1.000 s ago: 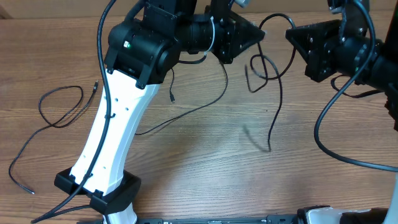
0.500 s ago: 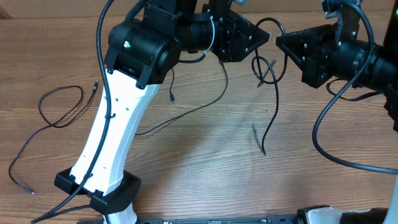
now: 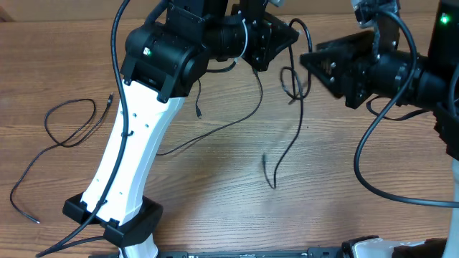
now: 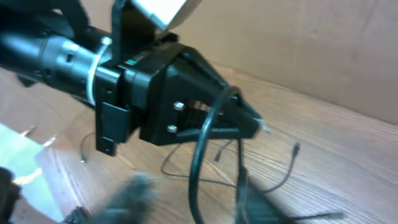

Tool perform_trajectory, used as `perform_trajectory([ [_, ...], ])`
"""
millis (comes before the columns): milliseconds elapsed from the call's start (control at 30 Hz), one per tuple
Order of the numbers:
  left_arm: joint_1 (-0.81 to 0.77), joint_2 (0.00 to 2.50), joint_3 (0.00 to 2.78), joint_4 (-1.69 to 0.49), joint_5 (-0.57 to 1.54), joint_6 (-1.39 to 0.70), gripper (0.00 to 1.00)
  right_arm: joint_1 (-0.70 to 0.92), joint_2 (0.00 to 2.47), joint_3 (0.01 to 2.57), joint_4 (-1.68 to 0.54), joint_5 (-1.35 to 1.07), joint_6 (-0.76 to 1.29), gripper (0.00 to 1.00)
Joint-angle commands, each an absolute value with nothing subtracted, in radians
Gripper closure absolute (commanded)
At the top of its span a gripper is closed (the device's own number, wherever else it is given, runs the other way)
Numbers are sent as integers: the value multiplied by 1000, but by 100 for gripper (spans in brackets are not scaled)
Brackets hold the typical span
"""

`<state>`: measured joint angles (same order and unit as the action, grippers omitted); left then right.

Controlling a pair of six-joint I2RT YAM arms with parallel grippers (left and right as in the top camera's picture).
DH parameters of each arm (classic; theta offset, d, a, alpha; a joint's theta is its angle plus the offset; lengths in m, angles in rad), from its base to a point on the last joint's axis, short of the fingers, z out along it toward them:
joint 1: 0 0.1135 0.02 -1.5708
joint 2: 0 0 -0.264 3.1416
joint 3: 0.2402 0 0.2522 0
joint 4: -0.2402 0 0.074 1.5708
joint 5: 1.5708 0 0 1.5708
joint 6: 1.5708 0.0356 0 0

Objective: Untangle cables

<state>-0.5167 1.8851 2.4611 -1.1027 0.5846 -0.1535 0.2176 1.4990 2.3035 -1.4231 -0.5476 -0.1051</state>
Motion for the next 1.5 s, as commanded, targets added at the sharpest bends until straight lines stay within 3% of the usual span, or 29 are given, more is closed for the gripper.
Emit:
perform_trajectory([
  [0, -464, 1843, 2471, -1141, 484, -183, 96, 223, 1495, 2311, -1429, -390, -105, 1],
  [100, -399, 1798, 2471, -1194, 416, -219, 96, 223, 1513, 2311, -1443, -296, -105, 1],
  [267, -297, 1731, 2471, -1249, 343, -301, 96, 244, 1575, 2310, -1478, -452, -105, 11],
  [567, -255, 1713, 2471, -1269, 248, -693, 95, 374, 1702, 2310, -1491, -514, -176, 12],
  [800, -257, 1713, 2471, -1305, -10, -945, 96, 463, 1802, 2310, -1497, -466, -337, 29],
  [1000, -264, 1713, 2471, -1404, -249, -1156, 96, 508, 1818, 2310, -1317, -263, -328, 30],
  [1100, -264, 1715, 2471, -1418, -260, -1224, 96, 531, 1818, 2310, -1170, -128, -264, 30],
  [1267, -264, 1722, 2471, -1419, -262, -1388, 95, 566, 1824, 2310, -1007, -100, -181, 30],
  [1467, -261, 1732, 2471, -1398, -210, -1570, 95, 633, 1843, 2310, -943, -79, -168, 29],
])
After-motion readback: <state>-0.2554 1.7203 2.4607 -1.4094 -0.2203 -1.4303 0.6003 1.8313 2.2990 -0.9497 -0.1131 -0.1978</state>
